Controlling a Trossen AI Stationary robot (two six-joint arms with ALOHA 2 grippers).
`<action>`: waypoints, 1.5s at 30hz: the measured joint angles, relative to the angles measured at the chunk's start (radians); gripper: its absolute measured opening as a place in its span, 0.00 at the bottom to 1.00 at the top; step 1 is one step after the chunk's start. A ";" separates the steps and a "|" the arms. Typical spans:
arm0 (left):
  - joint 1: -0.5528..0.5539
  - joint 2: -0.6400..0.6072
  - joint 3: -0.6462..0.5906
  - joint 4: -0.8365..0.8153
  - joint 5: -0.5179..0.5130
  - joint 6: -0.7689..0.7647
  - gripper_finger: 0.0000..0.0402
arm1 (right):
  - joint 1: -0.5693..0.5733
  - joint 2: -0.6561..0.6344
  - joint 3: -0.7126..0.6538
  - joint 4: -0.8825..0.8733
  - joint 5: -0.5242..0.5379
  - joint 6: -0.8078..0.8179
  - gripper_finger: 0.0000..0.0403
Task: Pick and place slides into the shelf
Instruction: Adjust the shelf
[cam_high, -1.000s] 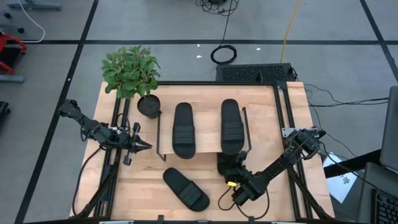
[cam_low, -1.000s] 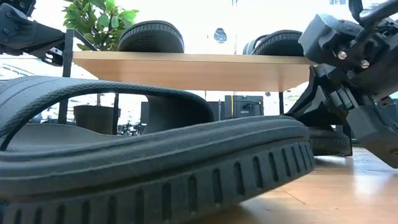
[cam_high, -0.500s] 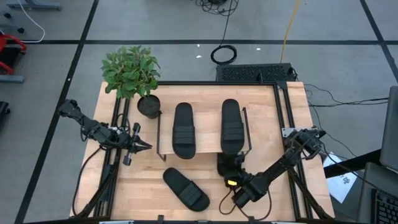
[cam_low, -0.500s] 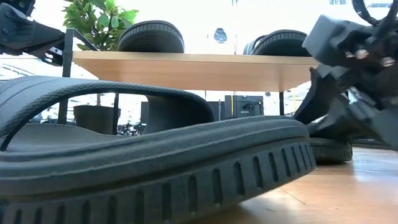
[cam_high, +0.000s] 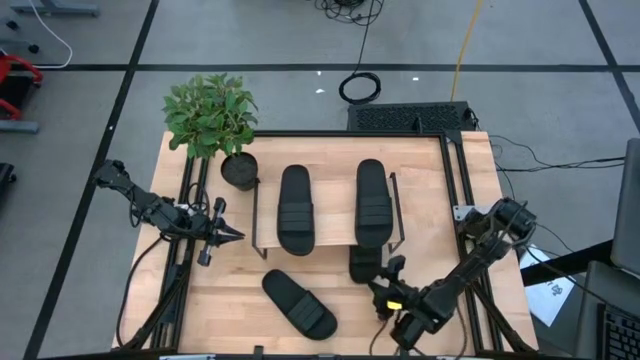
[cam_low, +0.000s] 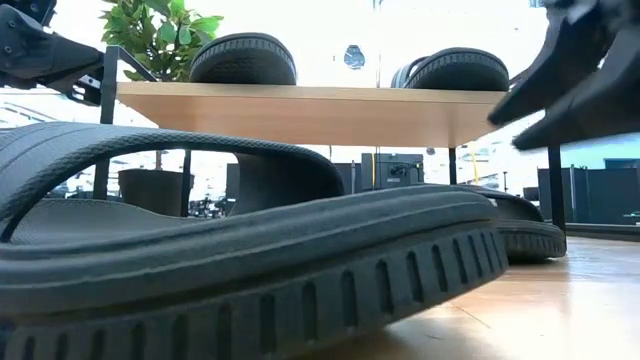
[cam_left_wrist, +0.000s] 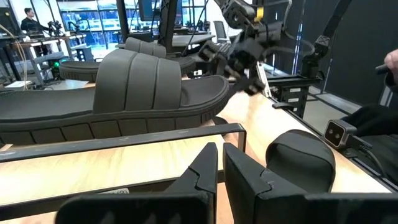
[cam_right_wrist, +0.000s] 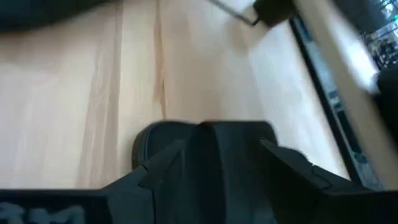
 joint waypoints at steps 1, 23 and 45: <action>0.000 0.000 0.000 0.000 0.000 0.000 0.06 | 0.007 -0.014 0.000 -0.002 0.015 -0.009 0.45; 0.000 0.000 0.000 0.308 0.267 0.454 0.06 | 0.080 -0.556 0.001 -0.688 0.016 0.198 0.00; 0.000 0.000 0.000 0.284 0.204 0.542 0.06 | -0.213 -0.847 -0.443 -0.164 -0.154 0.040 0.00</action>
